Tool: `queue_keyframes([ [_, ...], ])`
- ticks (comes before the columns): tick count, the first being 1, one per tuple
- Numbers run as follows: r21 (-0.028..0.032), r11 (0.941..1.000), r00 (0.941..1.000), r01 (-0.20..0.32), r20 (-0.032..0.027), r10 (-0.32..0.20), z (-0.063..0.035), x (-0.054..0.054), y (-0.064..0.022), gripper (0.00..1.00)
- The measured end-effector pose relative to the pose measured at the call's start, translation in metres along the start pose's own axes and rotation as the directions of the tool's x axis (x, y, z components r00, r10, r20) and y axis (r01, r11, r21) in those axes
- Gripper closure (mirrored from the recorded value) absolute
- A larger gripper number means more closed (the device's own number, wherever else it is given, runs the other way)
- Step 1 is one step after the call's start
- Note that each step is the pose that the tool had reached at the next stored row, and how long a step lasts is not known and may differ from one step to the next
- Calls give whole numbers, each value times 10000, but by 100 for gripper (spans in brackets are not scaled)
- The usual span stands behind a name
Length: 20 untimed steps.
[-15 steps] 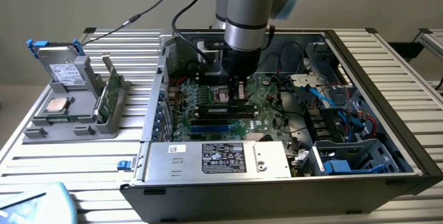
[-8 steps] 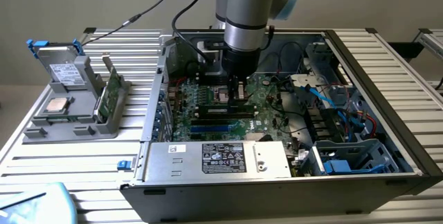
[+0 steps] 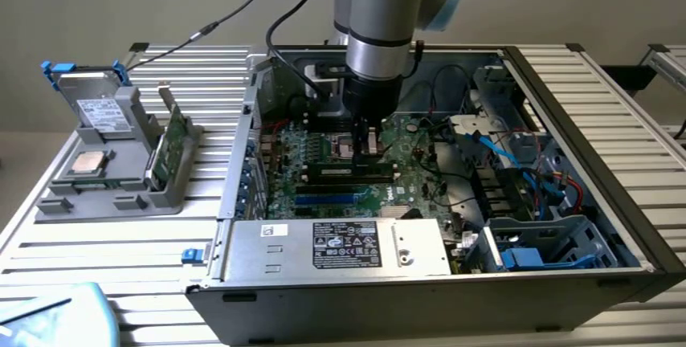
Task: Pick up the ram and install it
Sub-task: 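Insert the ram into the slot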
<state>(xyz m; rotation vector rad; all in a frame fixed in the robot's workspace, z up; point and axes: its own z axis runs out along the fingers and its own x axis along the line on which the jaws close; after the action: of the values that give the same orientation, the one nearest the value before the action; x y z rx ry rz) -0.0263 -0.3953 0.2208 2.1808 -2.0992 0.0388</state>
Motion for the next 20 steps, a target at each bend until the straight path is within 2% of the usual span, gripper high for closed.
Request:
queue_keyframes([
  [20, 1, 10000, 10000, 0, 3, 0, 2, 1, -13, 85],
])
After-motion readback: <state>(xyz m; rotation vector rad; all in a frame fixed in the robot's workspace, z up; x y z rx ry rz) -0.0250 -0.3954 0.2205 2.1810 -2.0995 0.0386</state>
